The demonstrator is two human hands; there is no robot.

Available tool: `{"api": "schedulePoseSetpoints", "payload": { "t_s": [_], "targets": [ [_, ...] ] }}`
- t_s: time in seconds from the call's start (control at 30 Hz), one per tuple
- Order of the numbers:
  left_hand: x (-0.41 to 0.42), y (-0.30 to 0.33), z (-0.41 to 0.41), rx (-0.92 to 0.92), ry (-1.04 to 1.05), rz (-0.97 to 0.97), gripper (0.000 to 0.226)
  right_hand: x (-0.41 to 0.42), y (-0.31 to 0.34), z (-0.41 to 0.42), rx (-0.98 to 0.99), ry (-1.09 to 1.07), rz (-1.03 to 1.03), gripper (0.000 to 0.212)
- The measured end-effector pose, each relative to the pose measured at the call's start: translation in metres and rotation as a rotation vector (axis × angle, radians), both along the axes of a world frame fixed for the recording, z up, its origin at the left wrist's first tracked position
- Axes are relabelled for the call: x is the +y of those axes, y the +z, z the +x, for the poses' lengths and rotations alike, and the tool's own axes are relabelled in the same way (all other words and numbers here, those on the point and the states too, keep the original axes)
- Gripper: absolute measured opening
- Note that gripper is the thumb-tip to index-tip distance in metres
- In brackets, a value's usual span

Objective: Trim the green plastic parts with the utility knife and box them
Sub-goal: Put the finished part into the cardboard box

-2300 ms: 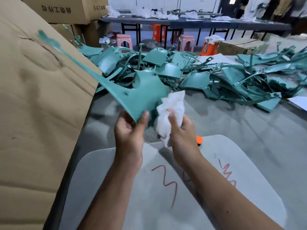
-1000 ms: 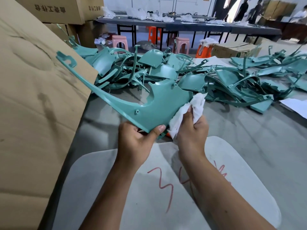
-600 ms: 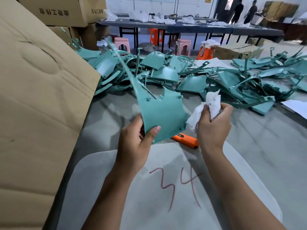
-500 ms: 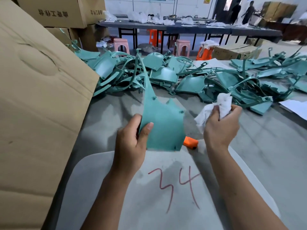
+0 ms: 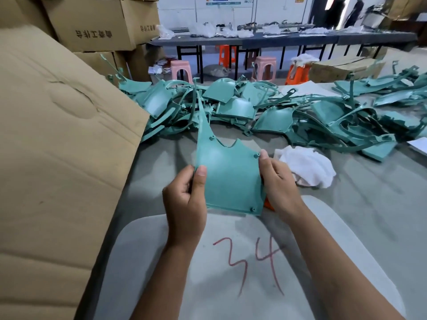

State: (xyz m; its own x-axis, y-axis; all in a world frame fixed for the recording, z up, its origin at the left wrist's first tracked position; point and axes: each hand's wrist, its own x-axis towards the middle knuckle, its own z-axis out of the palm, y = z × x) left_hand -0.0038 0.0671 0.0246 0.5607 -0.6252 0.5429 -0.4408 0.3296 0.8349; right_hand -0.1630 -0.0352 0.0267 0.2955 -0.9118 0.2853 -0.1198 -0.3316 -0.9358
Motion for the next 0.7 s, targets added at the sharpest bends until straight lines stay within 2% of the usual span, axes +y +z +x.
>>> {"api": "schedulePoseSetpoints", "payload": {
  "t_s": [0.07, 0.17, 0.27, 0.33, 0.43, 0.57, 0.63, 0.7],
  "targets": [
    [-0.004, 0.008, -0.005, -0.046, 0.031, -0.001, 0.046, -0.001, -0.001, 0.000, -0.091, 0.050, 0.093, 0.054],
    [-0.015, 0.030, -0.014, -0.120, 0.119, 0.044, 0.047, -0.005, 0.008, -0.008, -0.333, 0.035, 0.178, 0.047],
    [-0.025, 0.068, -0.022, -0.230, 0.158, 0.118, 0.047, -0.004, 0.013, -0.011, -0.351, 0.043, 0.015, 0.027],
    [-0.028, 0.100, -0.026, -0.340, 0.141, 0.201, 0.044, 0.000, 0.016, -0.008, -0.355, -0.009, -0.065, 0.025],
    [-0.021, 0.149, -0.025, -0.510, 0.170, 0.296, 0.038, 0.008, 0.032, 0.011, -0.392, -0.101, -0.067, 0.027],
    [0.027, 0.218, 0.002, -0.663, 0.340, 0.327, 0.019, 0.034, 0.092, 0.065, -0.541, 0.042, 0.012, 0.026],
    [0.065, 0.250, 0.026, -0.710, 0.427, 0.367, 0.020, 0.050, 0.129, 0.096, -0.623, 0.151, 0.031, 0.019],
    [0.102, 0.277, 0.049, -0.700, 0.478, 0.381, 0.017, 0.064, 0.159, 0.124, -0.623, 0.233, 0.006, 0.016]
  ]
}}
